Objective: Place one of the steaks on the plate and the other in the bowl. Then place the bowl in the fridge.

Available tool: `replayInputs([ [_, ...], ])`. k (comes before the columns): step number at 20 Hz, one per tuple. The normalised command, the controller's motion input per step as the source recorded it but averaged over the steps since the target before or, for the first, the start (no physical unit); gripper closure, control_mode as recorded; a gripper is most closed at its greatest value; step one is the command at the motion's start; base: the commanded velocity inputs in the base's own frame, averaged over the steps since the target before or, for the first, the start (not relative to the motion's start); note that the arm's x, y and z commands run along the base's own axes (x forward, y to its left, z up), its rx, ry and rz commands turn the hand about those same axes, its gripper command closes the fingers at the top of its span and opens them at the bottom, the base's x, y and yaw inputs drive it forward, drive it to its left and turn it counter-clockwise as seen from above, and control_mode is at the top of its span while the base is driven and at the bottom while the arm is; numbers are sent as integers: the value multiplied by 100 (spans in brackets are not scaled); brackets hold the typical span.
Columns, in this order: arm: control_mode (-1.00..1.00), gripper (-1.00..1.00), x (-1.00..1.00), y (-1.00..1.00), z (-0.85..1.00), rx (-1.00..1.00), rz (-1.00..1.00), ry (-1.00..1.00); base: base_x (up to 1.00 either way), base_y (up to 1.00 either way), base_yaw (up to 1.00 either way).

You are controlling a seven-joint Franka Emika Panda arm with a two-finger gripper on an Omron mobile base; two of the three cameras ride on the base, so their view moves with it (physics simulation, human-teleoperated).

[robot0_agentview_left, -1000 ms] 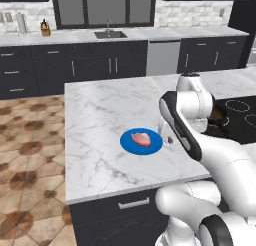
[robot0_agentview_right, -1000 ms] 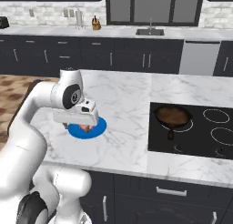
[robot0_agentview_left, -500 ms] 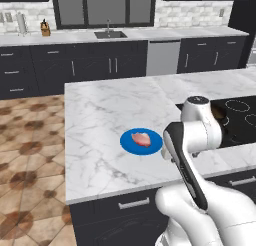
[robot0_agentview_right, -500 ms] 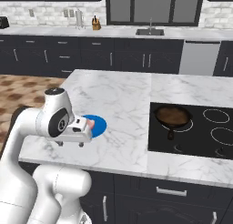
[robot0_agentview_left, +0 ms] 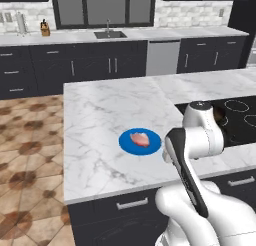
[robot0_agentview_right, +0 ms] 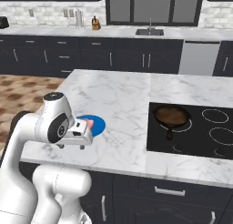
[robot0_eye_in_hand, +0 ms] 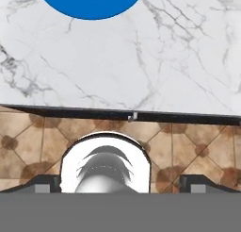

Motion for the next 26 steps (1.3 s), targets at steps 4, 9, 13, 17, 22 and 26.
replayInputs([
  [4, 100, -100, 0, 0, 0, 0, 0, 0, 0, -100, 0],
  [9, 100, -100, 0, 0, 0, 0, 0, 0, 0, -100, 0],
  [13, 100, -100, 0, 0, 0, 0, 0, 0, 0, -100, 0],
  [17, 100, -100, 0, 0, 0, 0, 0, 0, 0, -100, 0],
  [22, 100, -100, 0, 0, 0, 0, 0, 0, 0, -100, 0],
  [26, 100, -100, 0, 0, 0, 0, 0, 0, 1, -99, 0],
])
